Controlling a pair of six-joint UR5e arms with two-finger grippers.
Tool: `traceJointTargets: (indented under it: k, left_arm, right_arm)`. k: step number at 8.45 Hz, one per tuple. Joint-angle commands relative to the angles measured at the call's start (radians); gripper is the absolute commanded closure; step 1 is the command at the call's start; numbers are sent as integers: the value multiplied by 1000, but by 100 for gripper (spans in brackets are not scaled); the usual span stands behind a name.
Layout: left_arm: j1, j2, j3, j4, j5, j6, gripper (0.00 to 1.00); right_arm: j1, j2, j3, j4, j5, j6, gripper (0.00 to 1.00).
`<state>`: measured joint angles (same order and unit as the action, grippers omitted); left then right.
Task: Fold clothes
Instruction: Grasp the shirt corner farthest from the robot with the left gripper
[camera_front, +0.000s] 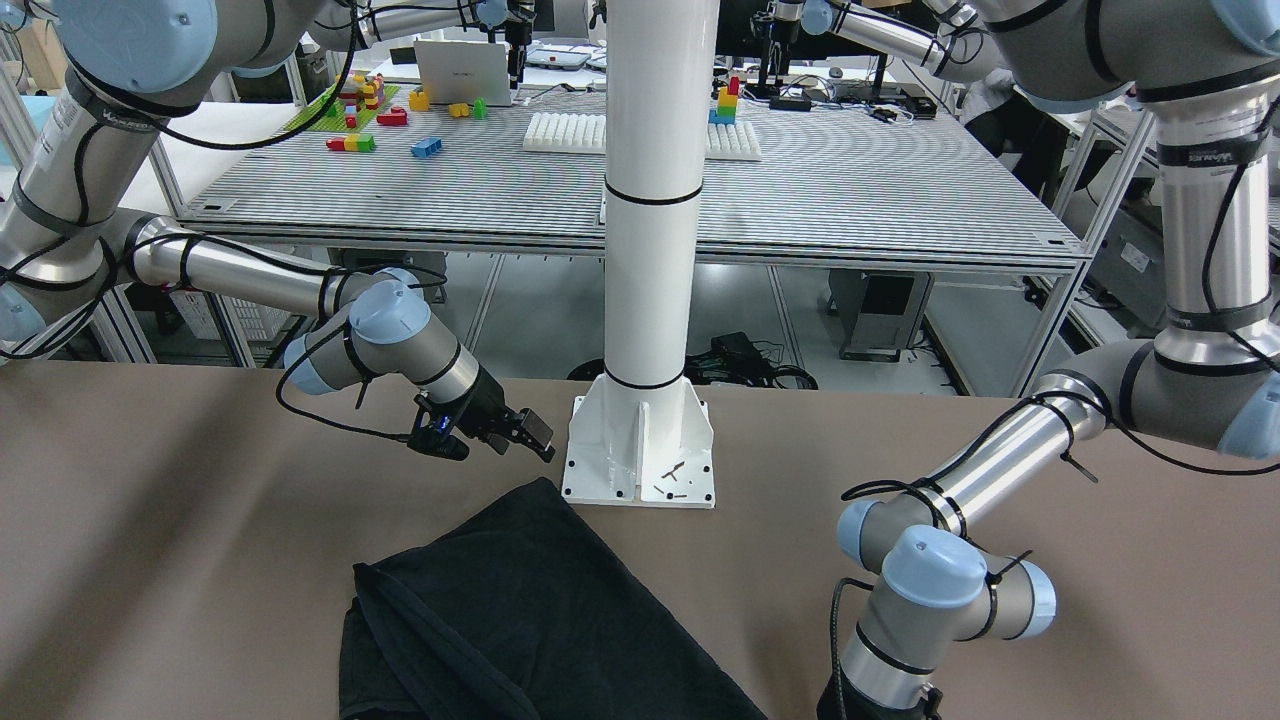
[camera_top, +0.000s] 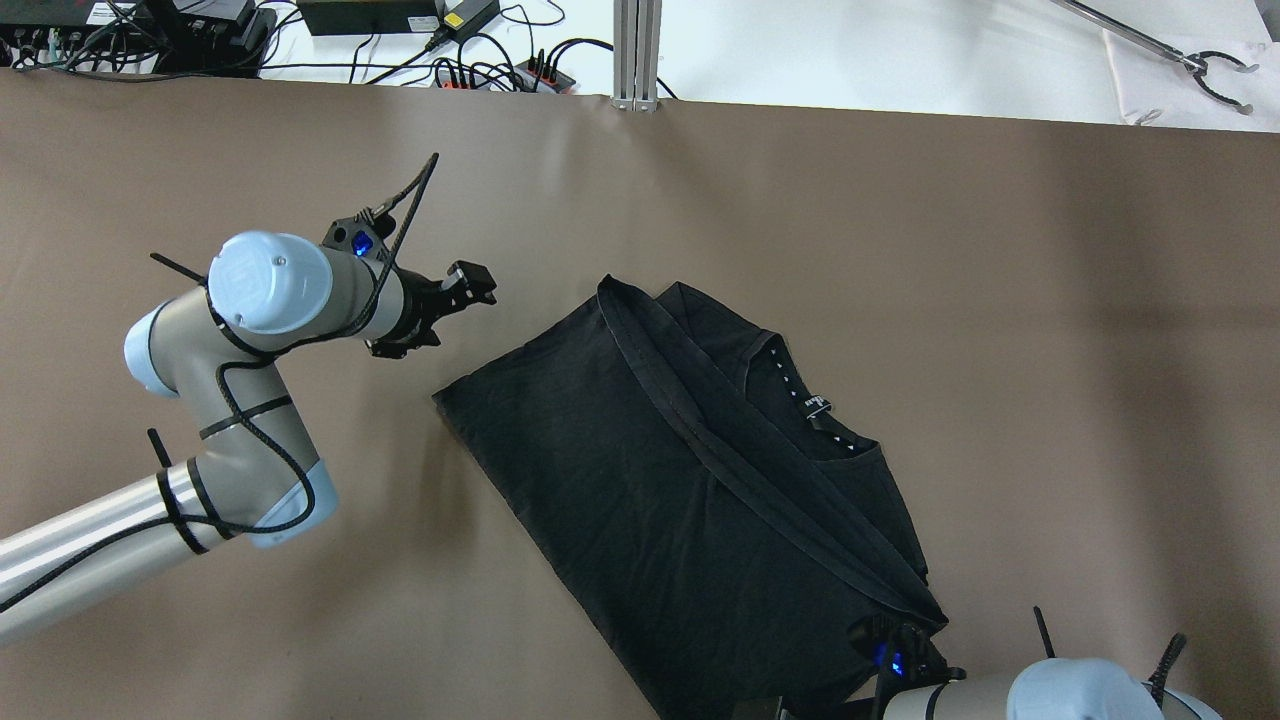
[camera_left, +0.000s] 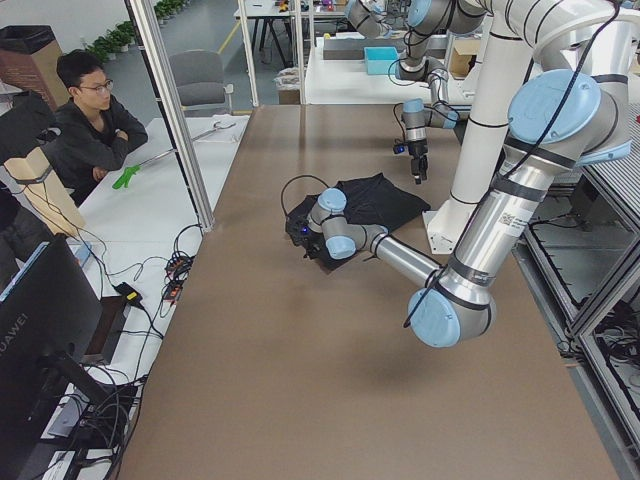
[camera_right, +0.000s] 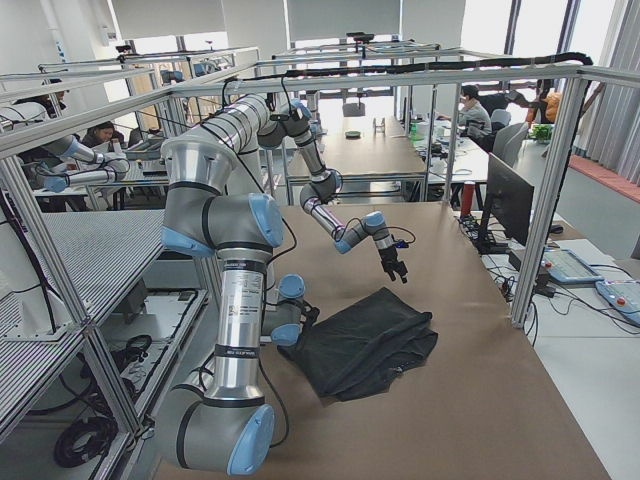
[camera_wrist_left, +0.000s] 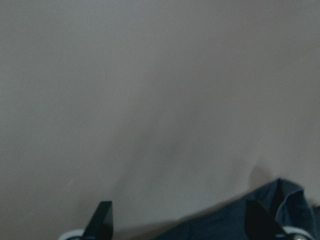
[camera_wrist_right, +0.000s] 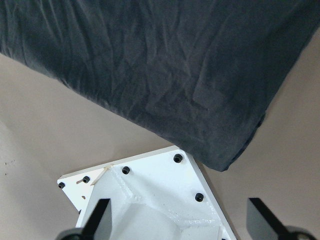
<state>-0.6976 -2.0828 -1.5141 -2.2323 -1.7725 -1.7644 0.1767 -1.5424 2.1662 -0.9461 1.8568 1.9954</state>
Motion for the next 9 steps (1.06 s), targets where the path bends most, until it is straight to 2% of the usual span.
traceJointTargets:
  k: [1, 9]
  left_arm:
    - [69, 50, -17, -4, 56, 3, 10]
    - [76, 67, -15, 2, 53, -7, 19]
  right_arm:
    - [4, 1, -28, 0, -37, -1, 5]
    - [0, 11, -36, 0, -42, -1, 5]
